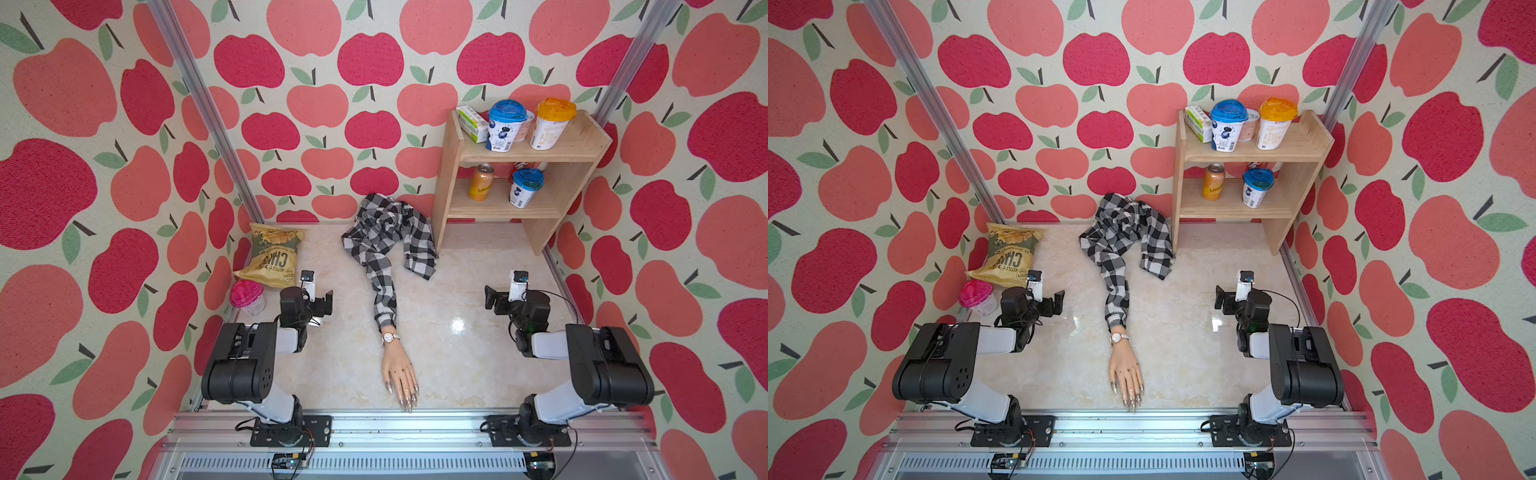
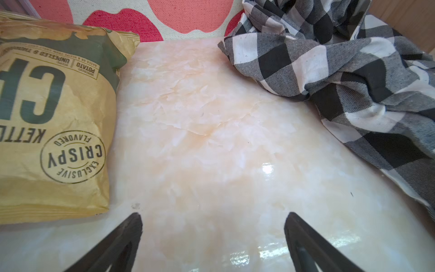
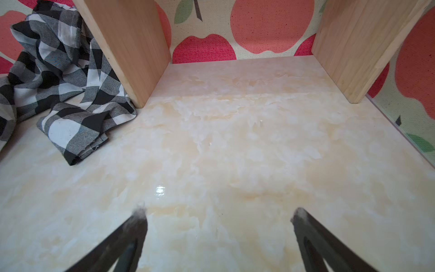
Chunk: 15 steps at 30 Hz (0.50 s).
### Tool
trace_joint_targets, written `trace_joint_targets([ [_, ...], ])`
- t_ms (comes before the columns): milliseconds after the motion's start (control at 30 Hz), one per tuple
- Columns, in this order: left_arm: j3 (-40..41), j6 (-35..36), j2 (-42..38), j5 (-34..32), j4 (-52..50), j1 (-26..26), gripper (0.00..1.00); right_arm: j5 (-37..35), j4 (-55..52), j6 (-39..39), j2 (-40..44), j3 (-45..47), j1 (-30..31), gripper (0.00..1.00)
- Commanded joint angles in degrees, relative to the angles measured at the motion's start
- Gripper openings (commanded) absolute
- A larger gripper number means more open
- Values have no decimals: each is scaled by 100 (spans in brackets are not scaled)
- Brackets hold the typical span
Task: Take off the watch
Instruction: Adjust the hand at the center of the board.
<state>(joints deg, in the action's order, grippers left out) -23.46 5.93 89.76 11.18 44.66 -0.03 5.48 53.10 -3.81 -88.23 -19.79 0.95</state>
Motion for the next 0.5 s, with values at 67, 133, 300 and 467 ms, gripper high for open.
trace_joint_targets([
  [67,-97,14,0,-4,111,5,97,-30,78,81,-12,-35,-12,100],
  [133,-101,13,-1,-2,104,12,97,-21,78,76,-6,-42,-8,100],
  [300,-114,-30,4,120,78,69,97,-18,57,65,-4,-49,-25,100],
  [467,-141,-31,-8,165,10,91,97,-12,56,65,-11,-52,-29,100],
])
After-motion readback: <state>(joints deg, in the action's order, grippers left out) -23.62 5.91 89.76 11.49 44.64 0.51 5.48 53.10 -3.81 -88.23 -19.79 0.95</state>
